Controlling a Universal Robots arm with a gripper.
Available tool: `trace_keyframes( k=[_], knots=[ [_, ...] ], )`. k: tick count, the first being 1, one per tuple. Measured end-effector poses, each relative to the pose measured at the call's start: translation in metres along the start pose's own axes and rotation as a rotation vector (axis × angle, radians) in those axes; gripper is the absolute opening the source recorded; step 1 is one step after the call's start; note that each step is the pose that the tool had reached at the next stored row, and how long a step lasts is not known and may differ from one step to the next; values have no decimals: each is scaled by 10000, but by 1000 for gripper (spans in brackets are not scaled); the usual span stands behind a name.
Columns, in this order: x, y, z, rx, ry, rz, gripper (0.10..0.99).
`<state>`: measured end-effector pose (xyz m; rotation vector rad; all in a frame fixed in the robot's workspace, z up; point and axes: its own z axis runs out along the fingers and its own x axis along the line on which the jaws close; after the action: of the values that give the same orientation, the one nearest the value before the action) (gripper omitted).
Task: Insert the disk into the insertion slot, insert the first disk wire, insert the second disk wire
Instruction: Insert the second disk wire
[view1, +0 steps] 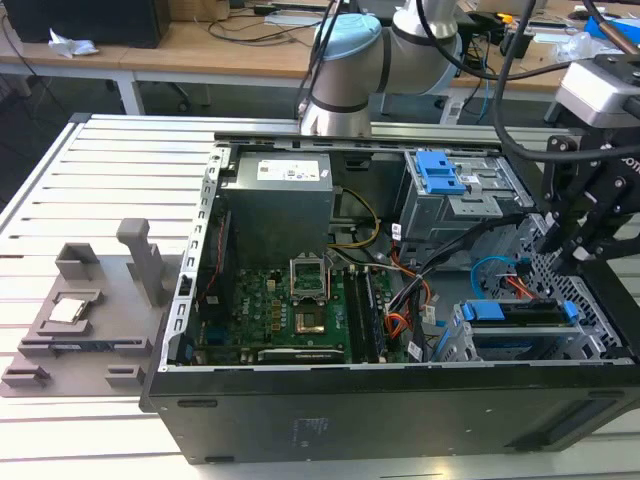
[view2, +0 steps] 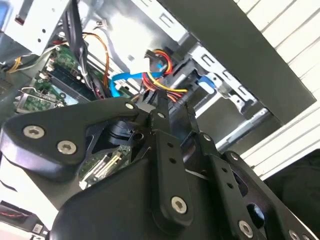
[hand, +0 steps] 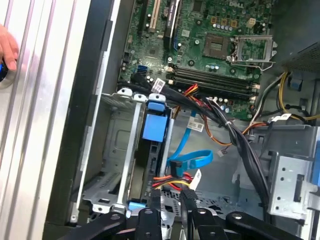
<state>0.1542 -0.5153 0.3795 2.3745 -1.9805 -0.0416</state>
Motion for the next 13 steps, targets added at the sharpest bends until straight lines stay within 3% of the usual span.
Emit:
trace_keyframes(
  k=[6,9,13],
  knots=[
    [-39,185,49,2,8,-140,302],
    [-56,261,114,4,21,-354,302],
    [-57,265,142,-8,89,-461,302]
  ],
)
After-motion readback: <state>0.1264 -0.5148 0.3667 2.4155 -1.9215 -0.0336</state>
